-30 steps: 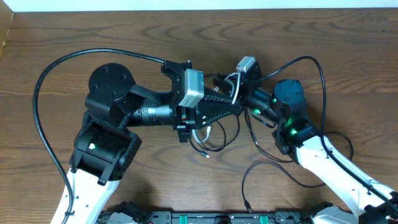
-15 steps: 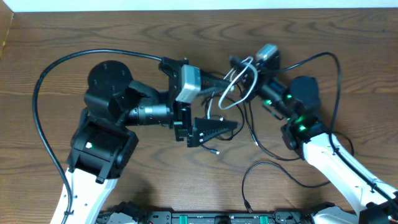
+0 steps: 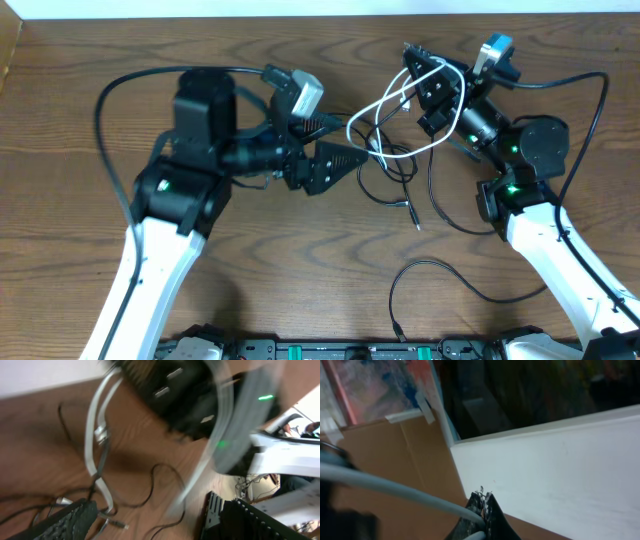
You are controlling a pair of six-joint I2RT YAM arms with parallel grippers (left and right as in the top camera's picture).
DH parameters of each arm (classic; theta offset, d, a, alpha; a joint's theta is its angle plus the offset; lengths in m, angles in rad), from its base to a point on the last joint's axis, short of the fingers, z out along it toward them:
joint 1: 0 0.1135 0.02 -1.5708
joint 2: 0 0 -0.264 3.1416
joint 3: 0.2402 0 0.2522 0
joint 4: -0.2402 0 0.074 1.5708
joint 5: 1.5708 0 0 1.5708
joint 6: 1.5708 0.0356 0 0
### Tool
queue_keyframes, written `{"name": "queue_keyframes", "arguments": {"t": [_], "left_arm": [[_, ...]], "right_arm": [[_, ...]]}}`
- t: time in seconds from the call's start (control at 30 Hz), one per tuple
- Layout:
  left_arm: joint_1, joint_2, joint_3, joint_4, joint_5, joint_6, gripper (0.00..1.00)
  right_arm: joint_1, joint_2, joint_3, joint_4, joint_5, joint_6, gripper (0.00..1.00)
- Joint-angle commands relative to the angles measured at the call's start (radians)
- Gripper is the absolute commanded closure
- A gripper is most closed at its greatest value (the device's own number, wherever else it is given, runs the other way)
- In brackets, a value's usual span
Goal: Untangle cables
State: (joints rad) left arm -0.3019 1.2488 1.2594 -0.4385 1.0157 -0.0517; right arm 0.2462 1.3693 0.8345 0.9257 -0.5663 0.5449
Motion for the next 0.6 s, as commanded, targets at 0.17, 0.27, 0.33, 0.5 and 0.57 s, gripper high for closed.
{"name": "queue_keyframes", "arguments": {"t": [0.17, 0.27, 0.33, 0.5, 0.57], "left_arm": [[-0.004, 0.157, 0.021, -0.009, -0.030, 0.002, 0.14], [-0.005, 0.185, 0.021, 0.004, -0.029, 0.001, 0.14], [-0.007, 0.196, 0.021, 0.009, -0.029, -0.001, 0.14], [-0.027, 0.203, 0.021, 0.027, -0.029, -0.006, 0.14], [-0.037, 0.203, 0.021, 0.050, -0.030, -0.006, 0.14]], "right_arm": [[-0.004, -0.021, 0.103, 0.006, -0.016, 0.088, 0.99], [-0.003, -0.021, 0.128, 0.006, -0.016, 0.111, 0.99], [-0.003, -0.021, 0.137, 0.006, -0.016, 0.129, 0.99], [-0.003, -0.021, 0.141, 0.006, -0.016, 0.131, 0.99], [-0.003, -0.021, 0.141, 0.006, -0.016, 0.136, 0.99]]}}
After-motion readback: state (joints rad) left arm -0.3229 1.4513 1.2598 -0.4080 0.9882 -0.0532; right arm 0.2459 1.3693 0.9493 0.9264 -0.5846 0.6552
